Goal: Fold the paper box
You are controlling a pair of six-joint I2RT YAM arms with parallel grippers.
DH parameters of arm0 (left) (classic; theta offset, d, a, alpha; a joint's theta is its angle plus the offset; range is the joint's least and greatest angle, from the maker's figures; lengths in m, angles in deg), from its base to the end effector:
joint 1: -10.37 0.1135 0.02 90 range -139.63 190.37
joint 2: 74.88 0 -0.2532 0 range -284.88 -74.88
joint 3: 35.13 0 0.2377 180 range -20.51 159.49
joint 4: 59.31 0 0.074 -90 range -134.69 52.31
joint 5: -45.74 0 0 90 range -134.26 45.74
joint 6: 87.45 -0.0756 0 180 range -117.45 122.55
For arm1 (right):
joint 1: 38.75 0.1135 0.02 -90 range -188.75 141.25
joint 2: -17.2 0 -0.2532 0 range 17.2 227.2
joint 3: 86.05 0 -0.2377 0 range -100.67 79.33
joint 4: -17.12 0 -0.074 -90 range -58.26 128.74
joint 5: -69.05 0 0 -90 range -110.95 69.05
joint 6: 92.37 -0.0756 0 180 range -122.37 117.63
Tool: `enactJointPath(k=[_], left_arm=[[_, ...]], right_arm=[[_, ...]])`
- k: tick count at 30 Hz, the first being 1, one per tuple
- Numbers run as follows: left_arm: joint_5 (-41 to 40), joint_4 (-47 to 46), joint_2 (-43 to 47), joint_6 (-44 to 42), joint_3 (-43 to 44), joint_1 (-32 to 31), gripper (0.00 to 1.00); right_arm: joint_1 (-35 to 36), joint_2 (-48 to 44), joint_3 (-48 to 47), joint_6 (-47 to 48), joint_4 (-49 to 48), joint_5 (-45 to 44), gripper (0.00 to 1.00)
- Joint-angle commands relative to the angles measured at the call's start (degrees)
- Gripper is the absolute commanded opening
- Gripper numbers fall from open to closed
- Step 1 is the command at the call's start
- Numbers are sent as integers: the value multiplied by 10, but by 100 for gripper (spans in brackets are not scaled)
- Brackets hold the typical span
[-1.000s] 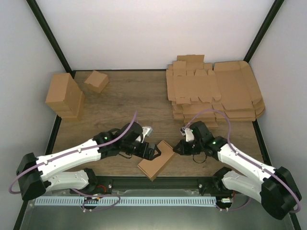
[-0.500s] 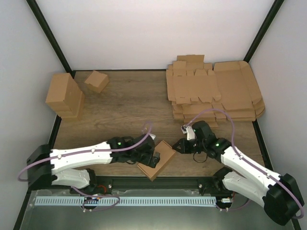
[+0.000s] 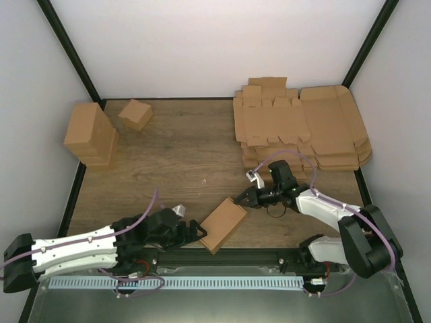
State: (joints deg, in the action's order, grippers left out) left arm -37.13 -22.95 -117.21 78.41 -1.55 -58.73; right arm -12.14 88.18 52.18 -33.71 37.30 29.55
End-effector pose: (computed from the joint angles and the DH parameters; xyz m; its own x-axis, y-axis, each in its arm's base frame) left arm 0.0529 -0.1649 0.1423 -0.9909 -0.1022 -0.0871 -0.0110 0.7083 -0.7058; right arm 0.1745 0.1527 0.1442 -0.9615 -0.1116 -0.2513 -0.2738 0.4704 0.8389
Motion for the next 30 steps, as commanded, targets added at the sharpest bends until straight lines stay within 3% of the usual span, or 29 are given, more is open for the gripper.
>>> enactJointPath(k=[1, 6, 30], left_arm=[[13, -60, 26, 84, -12, -2, 100], [39, -113, -1, 96, -35, -2, 100], [42, -204, -39, 148, -82, -2, 100]], right_arm=[[-18, 27, -2, 34, -33, 79, 10], [-34, 55, 2, 50, -38, 107, 1], [-98, 177, 12, 72, -82, 105, 1]])
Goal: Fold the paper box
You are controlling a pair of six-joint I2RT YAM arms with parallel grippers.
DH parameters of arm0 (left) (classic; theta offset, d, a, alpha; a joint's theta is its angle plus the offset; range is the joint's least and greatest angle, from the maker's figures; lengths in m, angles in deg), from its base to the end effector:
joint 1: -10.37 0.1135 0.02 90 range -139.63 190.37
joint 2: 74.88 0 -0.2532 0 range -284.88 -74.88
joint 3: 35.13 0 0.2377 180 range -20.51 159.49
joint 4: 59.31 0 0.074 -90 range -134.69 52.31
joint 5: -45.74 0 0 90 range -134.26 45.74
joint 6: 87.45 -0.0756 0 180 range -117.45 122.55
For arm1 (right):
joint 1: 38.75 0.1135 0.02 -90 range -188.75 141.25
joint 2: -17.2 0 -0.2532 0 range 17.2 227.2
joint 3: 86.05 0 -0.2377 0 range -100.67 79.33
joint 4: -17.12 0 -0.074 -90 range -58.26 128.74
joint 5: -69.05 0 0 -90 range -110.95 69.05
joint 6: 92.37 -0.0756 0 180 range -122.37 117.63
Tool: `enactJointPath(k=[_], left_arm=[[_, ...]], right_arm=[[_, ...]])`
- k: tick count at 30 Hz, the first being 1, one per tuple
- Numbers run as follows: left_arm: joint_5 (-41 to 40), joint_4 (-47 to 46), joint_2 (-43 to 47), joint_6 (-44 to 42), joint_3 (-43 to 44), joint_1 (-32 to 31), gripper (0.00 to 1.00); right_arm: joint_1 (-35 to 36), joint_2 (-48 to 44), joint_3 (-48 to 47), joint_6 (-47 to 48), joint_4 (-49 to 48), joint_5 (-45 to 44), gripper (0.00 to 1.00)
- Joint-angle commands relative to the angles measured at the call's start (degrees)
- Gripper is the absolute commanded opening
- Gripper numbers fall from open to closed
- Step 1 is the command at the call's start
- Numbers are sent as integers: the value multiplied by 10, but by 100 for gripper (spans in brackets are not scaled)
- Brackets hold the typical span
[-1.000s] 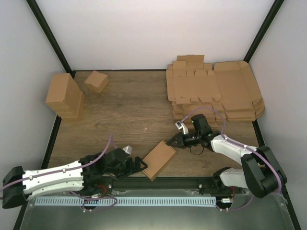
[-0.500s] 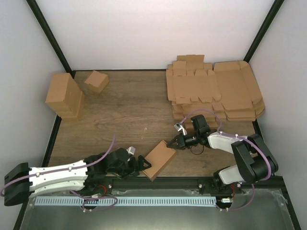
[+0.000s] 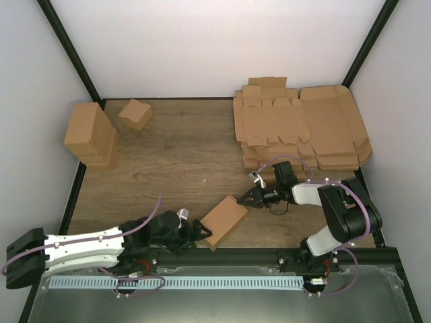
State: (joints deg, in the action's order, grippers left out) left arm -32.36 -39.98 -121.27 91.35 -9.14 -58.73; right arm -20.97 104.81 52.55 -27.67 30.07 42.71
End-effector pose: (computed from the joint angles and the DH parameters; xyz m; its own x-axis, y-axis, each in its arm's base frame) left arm 0.0503 -0.1755 0.1194 -0.9753 -0.1884 0.1157 -0.2076 0.6012 -0.7717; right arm 0.1974 0.1345 0.1026 -0.9840 -0.1164 -0.1346 -0.1686 0.3672 0.9147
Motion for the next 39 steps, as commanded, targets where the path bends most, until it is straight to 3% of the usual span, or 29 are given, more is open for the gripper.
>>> enactJointPath(k=[1, 10, 21, 31, 39], left_arm=[[-10, -38, 2, 23, -8, -2, 100], [-81, -170, 11, 79, -62, -2, 99], [-136, -238, 39, 102, -87, -2, 78], [-169, -204, 86, 101, -82, -2, 43], [-247, -112, 188, 106, -79, -2, 40]], right_arm=[[-9, 10, 7, 12, -9, -26, 1], [-10, 7, 8, 13, -9, -23, 1], [-9, 8, 7, 11, -12, -19, 1], [-10, -30, -5, -11, -9, -22, 1], [-10, -145, -76, -18, 72, -96, 11]])
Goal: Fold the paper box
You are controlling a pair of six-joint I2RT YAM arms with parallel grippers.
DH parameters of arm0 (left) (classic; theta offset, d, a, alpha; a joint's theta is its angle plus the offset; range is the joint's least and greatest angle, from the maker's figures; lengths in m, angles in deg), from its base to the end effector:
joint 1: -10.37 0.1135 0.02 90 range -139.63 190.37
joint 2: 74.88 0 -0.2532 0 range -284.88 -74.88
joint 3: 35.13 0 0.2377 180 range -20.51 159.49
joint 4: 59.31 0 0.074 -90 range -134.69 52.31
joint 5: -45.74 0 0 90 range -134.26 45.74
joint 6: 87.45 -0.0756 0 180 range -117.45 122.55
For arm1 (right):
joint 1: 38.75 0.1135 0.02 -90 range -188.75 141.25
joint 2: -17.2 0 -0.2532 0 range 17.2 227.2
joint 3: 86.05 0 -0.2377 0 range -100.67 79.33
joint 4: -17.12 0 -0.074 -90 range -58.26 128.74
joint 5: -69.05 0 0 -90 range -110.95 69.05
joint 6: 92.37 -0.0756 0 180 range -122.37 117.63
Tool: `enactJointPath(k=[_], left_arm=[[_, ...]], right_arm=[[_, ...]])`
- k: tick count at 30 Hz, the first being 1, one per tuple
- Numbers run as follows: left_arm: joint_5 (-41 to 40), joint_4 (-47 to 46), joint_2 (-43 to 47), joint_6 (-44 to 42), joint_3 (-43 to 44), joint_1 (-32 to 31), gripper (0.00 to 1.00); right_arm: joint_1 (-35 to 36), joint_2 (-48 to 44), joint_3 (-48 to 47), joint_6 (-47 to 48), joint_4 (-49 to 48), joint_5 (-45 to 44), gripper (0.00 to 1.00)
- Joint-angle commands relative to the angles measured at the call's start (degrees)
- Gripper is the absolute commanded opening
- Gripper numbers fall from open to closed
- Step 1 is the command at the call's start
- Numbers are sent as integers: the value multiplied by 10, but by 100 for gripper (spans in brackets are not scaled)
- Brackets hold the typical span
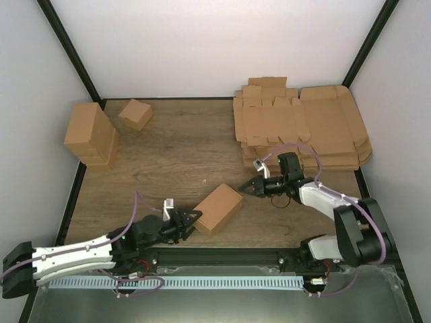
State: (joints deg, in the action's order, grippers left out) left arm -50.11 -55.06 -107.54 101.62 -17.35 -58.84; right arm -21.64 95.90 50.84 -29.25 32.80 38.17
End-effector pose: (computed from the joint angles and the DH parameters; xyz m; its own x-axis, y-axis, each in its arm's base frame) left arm 0.0702 -0.1632 0.1402 -0.8663 -0.4859 0.1160 -0.2561 0.2327 -0.9382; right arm 0.2048 0.1309 0.1355 -0.9653 -0.0544 -0.2553 -0.2553 0.4004 0.8801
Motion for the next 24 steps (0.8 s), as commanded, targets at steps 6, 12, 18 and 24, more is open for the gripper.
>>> enactJointPath(k=[6, 12, 18, 24], left_arm=[[-214, 104, 121, -16, 9, 11, 41], [-284, 144, 73, -72, 65, 71, 42], [-212, 91, 42, -123, 55, 232, 40], [-40, 54, 7, -205, 52, 467, 40]], right_arm=[[-4, -126, -97, -14, 80, -105, 12], [-4, -149, -105, -17, 85, -112, 11], [-4, -150, -105, -10, 94, -100, 11], [-4, -163, -105, 3, 111, -100, 11]])
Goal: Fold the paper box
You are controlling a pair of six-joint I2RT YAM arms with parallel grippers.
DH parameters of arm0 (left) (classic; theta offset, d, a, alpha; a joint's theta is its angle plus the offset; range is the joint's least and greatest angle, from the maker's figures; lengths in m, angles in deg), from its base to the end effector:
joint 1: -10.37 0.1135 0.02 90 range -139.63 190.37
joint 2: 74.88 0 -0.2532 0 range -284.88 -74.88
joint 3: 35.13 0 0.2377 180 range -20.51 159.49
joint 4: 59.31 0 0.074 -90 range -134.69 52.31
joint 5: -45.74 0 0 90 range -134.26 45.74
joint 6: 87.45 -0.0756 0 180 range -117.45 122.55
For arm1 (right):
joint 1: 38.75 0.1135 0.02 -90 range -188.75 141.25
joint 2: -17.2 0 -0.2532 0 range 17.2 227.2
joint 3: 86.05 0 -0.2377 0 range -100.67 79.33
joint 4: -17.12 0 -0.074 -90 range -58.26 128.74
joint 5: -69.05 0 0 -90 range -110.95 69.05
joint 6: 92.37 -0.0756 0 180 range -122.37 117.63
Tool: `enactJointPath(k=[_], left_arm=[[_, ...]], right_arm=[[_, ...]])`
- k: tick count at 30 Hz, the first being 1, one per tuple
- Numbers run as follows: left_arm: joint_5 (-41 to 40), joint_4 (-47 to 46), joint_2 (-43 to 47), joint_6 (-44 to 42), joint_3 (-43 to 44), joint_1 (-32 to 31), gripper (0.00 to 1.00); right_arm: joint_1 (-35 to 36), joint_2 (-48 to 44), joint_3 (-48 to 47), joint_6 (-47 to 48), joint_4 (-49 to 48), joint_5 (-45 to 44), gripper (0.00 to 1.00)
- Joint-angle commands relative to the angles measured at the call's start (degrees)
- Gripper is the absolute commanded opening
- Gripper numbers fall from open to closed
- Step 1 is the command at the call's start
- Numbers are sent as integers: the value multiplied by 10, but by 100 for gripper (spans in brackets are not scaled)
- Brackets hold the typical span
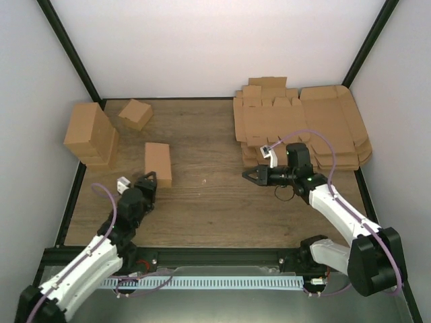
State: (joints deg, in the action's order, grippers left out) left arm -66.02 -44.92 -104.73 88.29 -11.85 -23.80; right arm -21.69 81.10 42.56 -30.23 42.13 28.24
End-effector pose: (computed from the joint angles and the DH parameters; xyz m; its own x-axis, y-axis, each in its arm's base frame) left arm 0.1574 -0.0730 0.1607 -0.2565 -0.9453 -0.2016 -0.2777 0.2719 -0.9214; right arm 0.2113 0.1247 0.2142 -0.8725 0.0517 -0.4858 -0.4048 0.4802 0.7782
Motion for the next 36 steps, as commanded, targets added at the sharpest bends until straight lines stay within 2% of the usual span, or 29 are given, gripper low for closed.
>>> enactJointPath(k=[1, 3, 9, 12, 19, 25, 27, 30, 31, 34, 36], left_arm=[[157, -57, -35, -85, -1, 155, 40], [235, -64, -61, -115, 8, 222, 40], [379, -71, -179, -205, 66, 368, 39], [443, -72, -249, -249, 99, 423, 34], [431, -64, -302, -292, 133, 465, 33], [423, -120, -354, -290, 117, 499, 34], [422, -133, -377, -293, 118, 506, 40], [415, -113, -402, -311, 134, 519, 78], [415, -93, -403, -323, 144, 519, 86], [404, -29, -378, -341, 155, 518, 99], [391, 13, -351, -344, 157, 518, 100]], right_arm=[[-3, -16, -22, 13, 18, 0, 11], [-3, -19, -21, 14, 20, 3, 11], [-3, -23, -15, 11, 16, 8, 11], [-3, -24, -14, 11, 15, 11, 11], [-3, -26, -8, 6, 8, 17, 11], [-3, -26, -6, 5, 8, 18, 12], [-3, -26, -6, 6, 9, 18, 12], [-3, -25, -6, 6, 12, 18, 12], [-3, -26, -7, 7, 13, 18, 12], [-3, -27, -6, 6, 13, 15, 12], [-3, -25, -4, 1, 5, 18, 12]])
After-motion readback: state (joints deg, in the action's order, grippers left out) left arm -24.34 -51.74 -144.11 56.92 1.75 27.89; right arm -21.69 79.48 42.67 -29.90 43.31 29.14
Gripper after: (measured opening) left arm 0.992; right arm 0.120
